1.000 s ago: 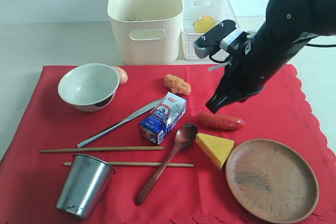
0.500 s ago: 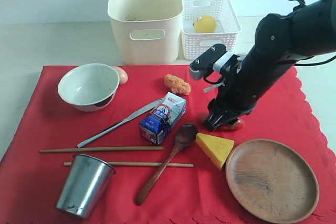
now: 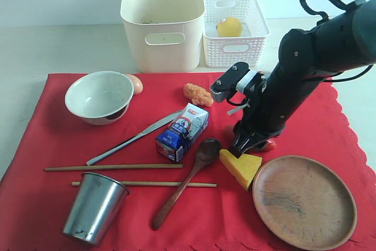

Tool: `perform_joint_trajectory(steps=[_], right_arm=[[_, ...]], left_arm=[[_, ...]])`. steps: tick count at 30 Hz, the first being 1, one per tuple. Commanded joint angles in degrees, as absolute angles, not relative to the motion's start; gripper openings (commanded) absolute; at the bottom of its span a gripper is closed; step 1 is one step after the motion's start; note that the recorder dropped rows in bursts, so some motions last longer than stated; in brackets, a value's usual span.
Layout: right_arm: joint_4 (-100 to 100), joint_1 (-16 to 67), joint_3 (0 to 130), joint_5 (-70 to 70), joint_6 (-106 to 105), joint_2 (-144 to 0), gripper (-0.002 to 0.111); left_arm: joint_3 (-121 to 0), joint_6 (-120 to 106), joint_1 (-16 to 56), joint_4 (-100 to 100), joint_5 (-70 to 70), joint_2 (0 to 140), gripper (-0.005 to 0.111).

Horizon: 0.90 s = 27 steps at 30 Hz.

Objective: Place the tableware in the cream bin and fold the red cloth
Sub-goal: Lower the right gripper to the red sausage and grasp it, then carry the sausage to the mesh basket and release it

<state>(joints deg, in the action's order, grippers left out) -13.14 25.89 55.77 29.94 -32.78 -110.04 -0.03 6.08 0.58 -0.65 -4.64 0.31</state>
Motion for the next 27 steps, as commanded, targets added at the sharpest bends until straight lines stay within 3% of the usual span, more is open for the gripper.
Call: perform_joint_trajectory(steps=[1,10,21,27], right_arm=[[-13.2,26.0,55.8,30.2,-33.4,-110.8,0.032],[-13.1,26.0,55.8,30.2,-33.3,-110.5,0.001],[-11.4,26.0,55.9,31.3,-32.9,-102.1,0.000],[-11.6,26.0,55.9,23.6,-31.5,-96.0,0.000]], left_arm=[[0.0,6.2,0.6,-0.5,-4.6,0.0,0.003],[0.0,6.2,0.6,-0.5,-4.6,0.0,0.003],[0.0,6.2,0.6,-0.5,-4.6,0.0,0.003],[0.0,6.2,0.6,-0.5,-4.6,0.0,0.003]])
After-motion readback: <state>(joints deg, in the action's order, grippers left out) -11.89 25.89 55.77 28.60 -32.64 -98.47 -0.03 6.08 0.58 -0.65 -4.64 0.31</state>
